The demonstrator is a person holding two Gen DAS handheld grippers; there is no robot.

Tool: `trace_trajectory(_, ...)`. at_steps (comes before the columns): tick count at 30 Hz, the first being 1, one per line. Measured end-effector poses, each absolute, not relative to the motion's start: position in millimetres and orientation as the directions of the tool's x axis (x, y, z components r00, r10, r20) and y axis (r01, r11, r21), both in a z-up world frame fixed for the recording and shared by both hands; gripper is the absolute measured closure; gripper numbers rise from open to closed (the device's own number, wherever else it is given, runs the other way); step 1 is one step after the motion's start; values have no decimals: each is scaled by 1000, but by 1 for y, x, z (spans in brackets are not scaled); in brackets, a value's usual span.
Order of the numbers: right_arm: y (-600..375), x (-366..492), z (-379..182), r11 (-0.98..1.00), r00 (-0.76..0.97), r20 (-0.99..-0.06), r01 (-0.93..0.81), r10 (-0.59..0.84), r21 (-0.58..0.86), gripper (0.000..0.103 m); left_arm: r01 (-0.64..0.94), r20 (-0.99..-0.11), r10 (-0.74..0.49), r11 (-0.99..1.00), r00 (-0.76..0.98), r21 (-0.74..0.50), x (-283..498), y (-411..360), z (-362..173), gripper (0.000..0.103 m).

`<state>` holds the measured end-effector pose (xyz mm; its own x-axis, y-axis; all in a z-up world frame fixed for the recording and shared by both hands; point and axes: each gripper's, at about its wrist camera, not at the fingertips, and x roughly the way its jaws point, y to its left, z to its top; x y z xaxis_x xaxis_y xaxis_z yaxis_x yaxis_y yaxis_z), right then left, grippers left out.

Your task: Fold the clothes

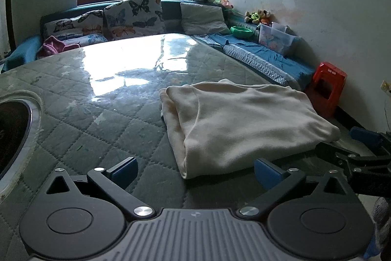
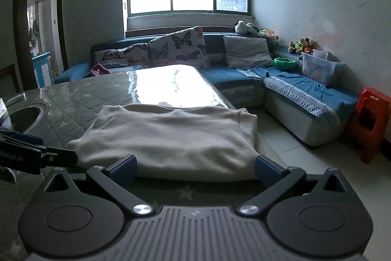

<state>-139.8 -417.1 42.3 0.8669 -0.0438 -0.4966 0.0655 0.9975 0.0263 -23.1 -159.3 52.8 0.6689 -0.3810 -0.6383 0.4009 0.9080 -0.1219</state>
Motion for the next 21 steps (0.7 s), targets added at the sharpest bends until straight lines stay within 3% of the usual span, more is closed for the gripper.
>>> trace_trajectory(21,-398,-175,43,995,875,-481,93,-63,38,0,407,-632,-370,909,681,-93,-59,-146,53,0)
